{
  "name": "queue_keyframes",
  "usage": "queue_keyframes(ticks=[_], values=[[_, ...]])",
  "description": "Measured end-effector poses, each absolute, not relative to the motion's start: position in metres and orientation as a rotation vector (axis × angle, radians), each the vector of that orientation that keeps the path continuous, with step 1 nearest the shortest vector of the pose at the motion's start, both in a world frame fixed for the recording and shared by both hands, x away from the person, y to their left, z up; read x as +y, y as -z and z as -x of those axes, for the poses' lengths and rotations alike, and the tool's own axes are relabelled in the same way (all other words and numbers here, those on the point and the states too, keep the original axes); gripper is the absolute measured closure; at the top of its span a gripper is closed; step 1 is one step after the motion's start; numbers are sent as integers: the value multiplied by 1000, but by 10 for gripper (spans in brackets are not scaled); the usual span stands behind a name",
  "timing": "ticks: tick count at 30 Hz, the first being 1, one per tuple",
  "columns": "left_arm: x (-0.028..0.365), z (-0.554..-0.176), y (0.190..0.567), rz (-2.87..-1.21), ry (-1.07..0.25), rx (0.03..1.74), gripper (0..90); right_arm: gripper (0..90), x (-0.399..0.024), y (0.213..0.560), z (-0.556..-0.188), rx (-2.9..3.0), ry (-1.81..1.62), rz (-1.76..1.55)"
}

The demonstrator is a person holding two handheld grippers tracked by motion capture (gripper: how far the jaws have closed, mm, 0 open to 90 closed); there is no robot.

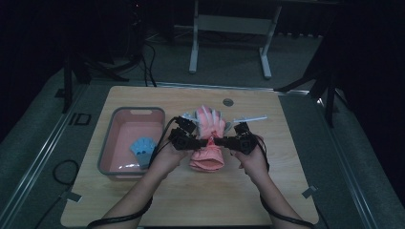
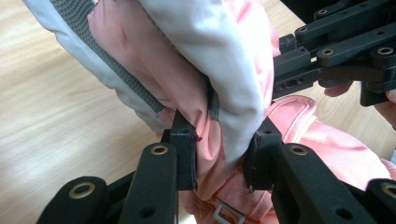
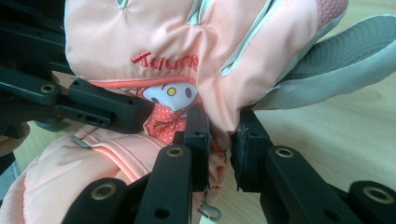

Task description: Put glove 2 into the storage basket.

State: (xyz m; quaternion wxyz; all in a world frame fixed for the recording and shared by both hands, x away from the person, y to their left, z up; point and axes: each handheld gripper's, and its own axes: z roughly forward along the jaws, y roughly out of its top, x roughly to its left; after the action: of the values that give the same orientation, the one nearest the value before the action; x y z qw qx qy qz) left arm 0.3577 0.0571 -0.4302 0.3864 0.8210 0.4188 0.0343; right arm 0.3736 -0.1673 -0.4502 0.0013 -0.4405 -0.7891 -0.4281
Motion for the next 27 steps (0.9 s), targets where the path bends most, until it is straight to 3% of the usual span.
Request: queue_keyframes(ticks=[15,27], values=[[99,-353,400,-2068,-143,1084,702,779,-126,418,-378,-2517,1380,1291],[154,-347,381,-2054,-199,1138,702,779,-64,403,-385,-2513,1411,1215]])
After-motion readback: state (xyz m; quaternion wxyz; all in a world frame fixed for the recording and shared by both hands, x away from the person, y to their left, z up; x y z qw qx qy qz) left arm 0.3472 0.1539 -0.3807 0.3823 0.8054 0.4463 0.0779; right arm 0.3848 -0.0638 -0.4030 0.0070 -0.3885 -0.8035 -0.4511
